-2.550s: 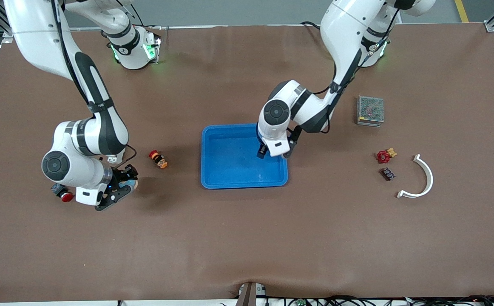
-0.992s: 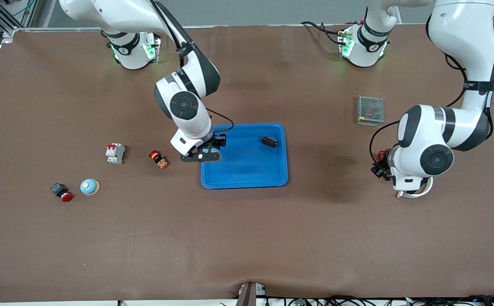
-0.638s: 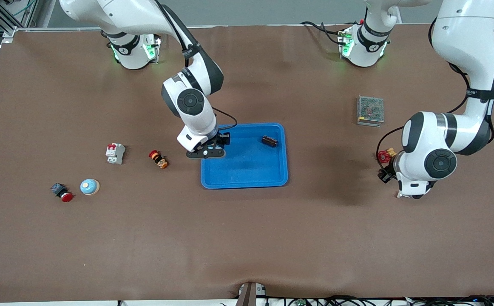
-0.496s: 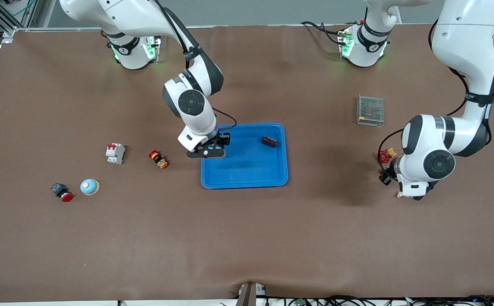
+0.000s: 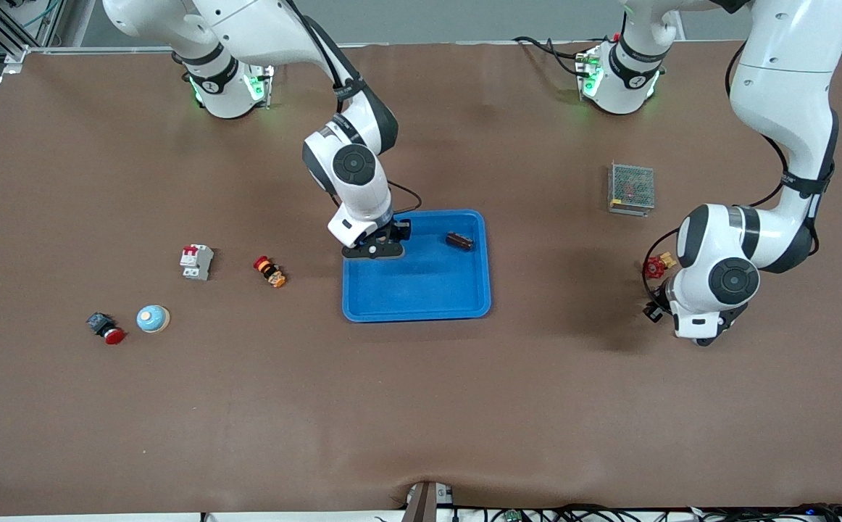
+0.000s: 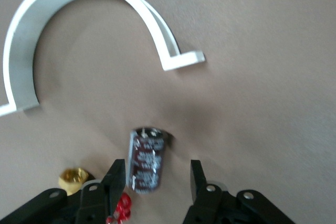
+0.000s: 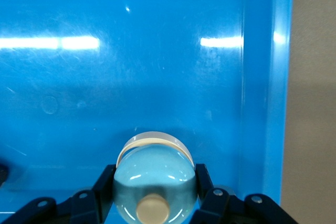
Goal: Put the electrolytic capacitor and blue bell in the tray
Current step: 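Release the bell in the tray while the left gripper grasps another capacitor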
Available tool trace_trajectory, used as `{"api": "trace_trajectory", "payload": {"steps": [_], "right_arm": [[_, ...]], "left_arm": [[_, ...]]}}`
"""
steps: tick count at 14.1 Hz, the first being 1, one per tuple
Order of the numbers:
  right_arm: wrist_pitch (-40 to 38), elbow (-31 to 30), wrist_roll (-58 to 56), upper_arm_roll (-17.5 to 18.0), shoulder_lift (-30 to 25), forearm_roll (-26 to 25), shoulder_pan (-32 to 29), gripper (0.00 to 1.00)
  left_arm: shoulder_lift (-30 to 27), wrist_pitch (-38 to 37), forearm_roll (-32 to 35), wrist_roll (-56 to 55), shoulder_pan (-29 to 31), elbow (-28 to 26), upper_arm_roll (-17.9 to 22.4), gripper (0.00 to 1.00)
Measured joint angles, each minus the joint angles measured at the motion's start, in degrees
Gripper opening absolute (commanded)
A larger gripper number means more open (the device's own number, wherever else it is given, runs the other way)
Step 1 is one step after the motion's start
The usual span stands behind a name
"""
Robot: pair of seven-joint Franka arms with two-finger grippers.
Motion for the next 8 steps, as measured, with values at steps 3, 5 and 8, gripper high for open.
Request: {"api": "trace_trajectory", "payload": {"steps": [3,5,8], "right_arm": [[0.6,0.0,0.0,-0.1,0.7,0.0,0.0,0.30],[1.4,0.0,0.0,-0.1,1.2,0.0,0.3,0.30],[1.8,0.0,0.0,-0.1,1.6,0.0,0.7,0.42]], "left_arm": [[0.2,0.6,1.2,0.0,0.8,-0.7,0.0,0.41],[0.4,0.9,1.5,0.0,0.8,-1.0,0.0,0.38],[0.7,1.5,1.6,0.0,0.8,-1.0,-0.1,0.16]]}}
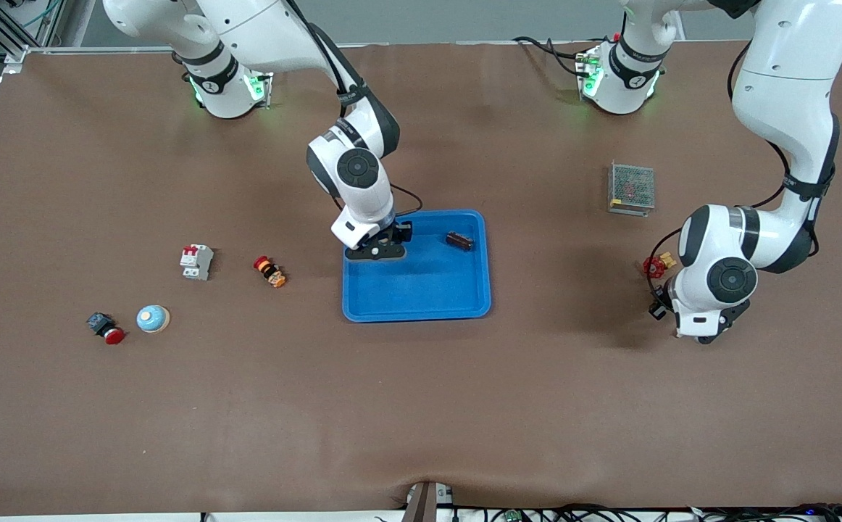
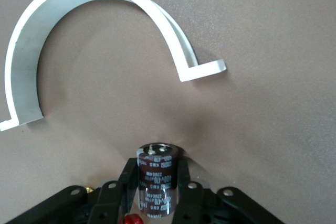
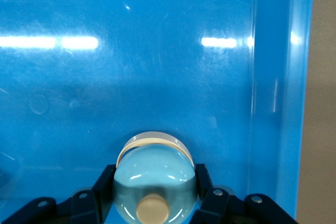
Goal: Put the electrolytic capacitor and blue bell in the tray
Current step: 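Release the bell in the tray while the left gripper grasps another capacitor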
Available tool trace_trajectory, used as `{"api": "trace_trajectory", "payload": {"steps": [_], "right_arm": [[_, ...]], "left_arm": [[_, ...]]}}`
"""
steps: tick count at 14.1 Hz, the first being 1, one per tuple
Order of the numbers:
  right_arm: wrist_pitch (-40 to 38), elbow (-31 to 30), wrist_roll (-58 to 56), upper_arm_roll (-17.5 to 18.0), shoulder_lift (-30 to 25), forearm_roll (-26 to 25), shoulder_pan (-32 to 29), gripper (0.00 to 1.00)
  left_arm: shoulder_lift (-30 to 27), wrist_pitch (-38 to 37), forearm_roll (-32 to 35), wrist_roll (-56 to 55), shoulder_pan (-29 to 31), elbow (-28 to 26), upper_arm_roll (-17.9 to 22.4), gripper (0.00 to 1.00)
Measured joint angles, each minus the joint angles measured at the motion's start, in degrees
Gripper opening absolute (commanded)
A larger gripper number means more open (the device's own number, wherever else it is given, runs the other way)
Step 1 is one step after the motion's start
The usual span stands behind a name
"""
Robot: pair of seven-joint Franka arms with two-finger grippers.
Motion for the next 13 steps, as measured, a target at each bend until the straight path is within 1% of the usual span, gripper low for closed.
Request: {"api": "trace_trajectory", "payload": {"steps": [1,2,3,4,5,8,11,13], "right_arm": [[0.0,0.0,0.0,0.0,0.1,0.0,0.1,0.51],[0.1,0.0,0.0,0.0,0.1,0.0,0.1,0.67],[0.1,0.0,0.0,0.0,0.1,0.0,0.1,0.77],[0.1,0.0,0.0,0.0,0.1,0.0,0.1,0.90],[0.1,0.0,0.0,0.0,0.1,0.0,0.1,1.00],[0.1,0.0,0.0,0.0,0.1,0.0,0.1,1.00],[-0.1,0.2,0.0,0.0,-0.1,0.0,0.1,1.00],[-4.1,0.8,-0.6,-0.4,-1.4,-0.1,0.1,1.00]], "left_arm": [[0.0,0.1,0.0,0.0,0.0,0.0,0.0,0.11],[0.0,0.1,0.0,0.0,0.0,0.0,0.0,0.06],[0.0,0.2,0.0,0.0,0.0,0.0,0.0,0.01],[0.0,0.4,0.0,0.0,0.0,0.0,-0.1,0.00],[0.0,0.7,0.0,-0.1,0.0,0.0,-0.1,0.00],[-0.3,1.2,-0.1,-0.7,0.0,0.4,-0.5,0.00],[-0.9,1.1,-1.2,-3.2,-0.1,1.4,-2.1,0.00],[-1.1,-0.1,-2.5,-5.1,-0.2,2.7,-3.7,0.00]]}}
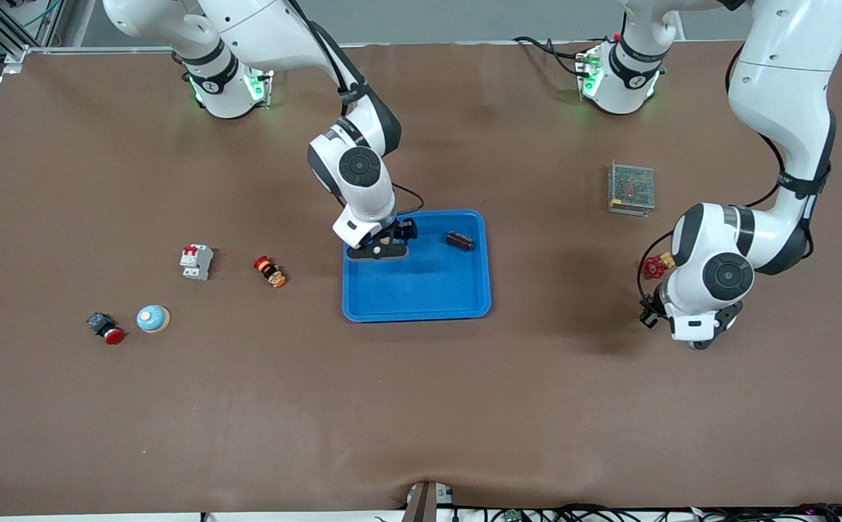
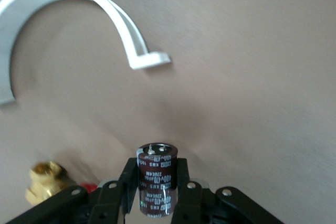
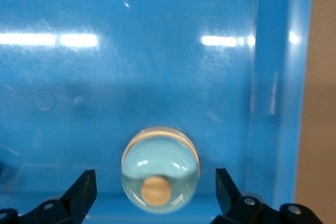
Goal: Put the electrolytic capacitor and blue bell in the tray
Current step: 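Release the bell in the tray while the left gripper grasps another capacitor, then place the second capacitor in the tray while the right gripper grasps another bell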
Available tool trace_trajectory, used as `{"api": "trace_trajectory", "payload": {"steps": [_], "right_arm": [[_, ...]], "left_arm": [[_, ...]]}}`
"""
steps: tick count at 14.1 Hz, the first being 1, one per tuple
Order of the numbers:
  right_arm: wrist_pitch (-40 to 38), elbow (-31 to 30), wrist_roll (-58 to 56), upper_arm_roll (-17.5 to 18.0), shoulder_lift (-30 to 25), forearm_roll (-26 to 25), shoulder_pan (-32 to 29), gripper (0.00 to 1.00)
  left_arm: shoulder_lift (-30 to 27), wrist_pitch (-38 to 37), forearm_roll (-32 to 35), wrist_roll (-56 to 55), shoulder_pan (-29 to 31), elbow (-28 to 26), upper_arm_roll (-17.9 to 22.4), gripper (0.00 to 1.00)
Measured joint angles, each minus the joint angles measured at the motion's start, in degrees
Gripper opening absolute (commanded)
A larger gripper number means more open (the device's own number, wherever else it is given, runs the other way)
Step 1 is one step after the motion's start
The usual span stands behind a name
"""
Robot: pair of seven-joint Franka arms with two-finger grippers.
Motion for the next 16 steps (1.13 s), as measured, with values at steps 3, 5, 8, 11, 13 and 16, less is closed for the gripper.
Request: {"api": "trace_trajectory", "payload": {"steps": [3,5,8,11,13,16], "right_arm": [[-9.7,1.1,-7.4,-1.3,-5.4,0.0,-2.7,1.00],[-14.3,1.1,-15.9,-1.6,-9.5,0.0,-8.1,1.00],[-18.3,1.0,-29.8,-1.7,-13.5,0.0,-16.3,1.00],[-19.1,0.9,-44.6,-1.8,-14.3,0.0,-23.7,1.00],[-19.1,0.6,-54.1,-1.8,-14.3,-0.1,-28.4,1.00],[-19.1,0.3,-66.6,-1.8,-14.2,-0.1,-34.9,1.00]], "left_arm": [[-0.2,-2.3,-2.1,-2.1,-0.3,2.2,-1.7,0.00],[-0.2,-2.6,-2.5,-4.4,-0.3,2.7,-3.1,0.00],[-0.2,-2.7,-2.5,-9.3,-0.4,2.9,-6.0,0.00],[-0.3,-3.2,-2.6,-13.2,-0.3,3.2,-8.6,0.00],[-0.4,-3.5,-2.6,-15.4,-0.3,3.3,-10.7,0.00],[-0.6,-3.7,-2.6,-20.2,-0.4,3.6,-13.9,0.00]]}}
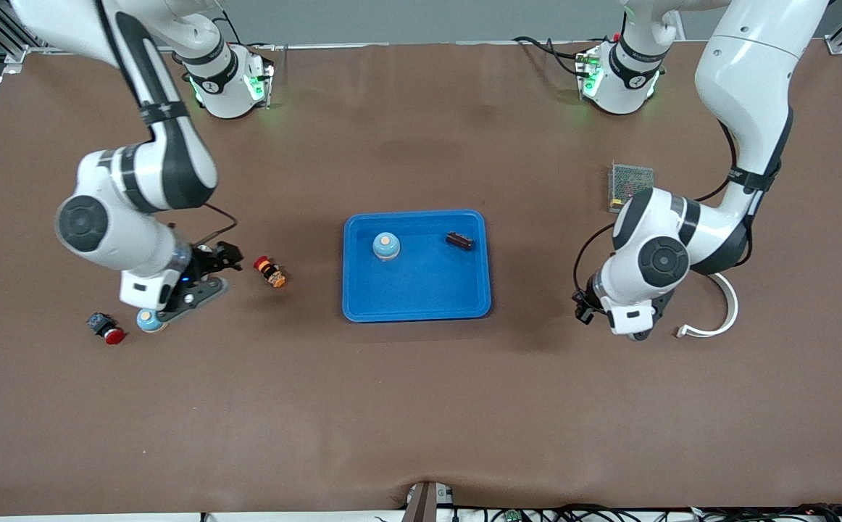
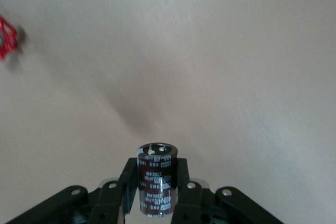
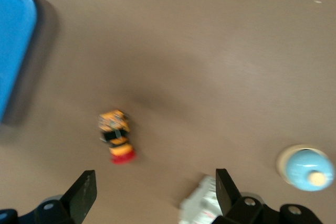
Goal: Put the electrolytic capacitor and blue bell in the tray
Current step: 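Place the second capacitor in the tray while the right gripper grasps another bell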
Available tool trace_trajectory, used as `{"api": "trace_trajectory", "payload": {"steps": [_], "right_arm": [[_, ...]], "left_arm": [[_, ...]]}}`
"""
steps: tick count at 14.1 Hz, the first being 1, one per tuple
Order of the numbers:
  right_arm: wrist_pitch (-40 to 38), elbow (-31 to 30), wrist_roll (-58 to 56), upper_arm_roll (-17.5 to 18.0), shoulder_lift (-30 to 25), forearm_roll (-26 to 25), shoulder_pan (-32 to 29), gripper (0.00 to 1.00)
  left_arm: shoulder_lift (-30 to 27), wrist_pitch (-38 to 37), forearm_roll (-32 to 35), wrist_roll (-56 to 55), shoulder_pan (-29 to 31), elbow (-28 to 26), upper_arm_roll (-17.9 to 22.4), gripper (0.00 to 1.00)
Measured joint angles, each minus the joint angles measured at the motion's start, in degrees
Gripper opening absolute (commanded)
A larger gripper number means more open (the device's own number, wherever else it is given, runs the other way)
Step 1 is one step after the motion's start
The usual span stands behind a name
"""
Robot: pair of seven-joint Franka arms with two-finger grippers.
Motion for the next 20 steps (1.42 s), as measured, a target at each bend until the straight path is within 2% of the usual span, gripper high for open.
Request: {"api": "trace_trajectory", "payload": {"steps": [4,7,11,14,20], "right_arm": [[0.7,0.0,-15.0,0.0,0.2,-0.5,-7.6,1.00],[4.3,-0.3,-20.7,0.0,0.9,-3.9,-10.8,1.00],[11.8,-1.1,-27.9,0.1,5.0,-4.5,-12.3,1.00],[16.5,-1.2,-31.5,0.1,9.1,-4.5,-14.0,1.00],[19.3,-1.2,-35.4,0.2,11.8,-4.5,-16.2,1.00]], "left_arm": [[0.0,-0.1,0.0,-7.5,-1.3,0.5,-2.6,0.00],[0.0,-0.1,0.0,-11.9,-4.1,0.9,-2.7,0.00],[0.6,-0.1,-0.2,-18.0,-7.5,2.2,-2.7,0.00],[3.1,-0.1,-0.2,-24.5,-11.0,5.4,-2.8,0.00],[8.8,0.0,-0.2,-29.6,-15.7,10.5,-2.8,0.00]]}}
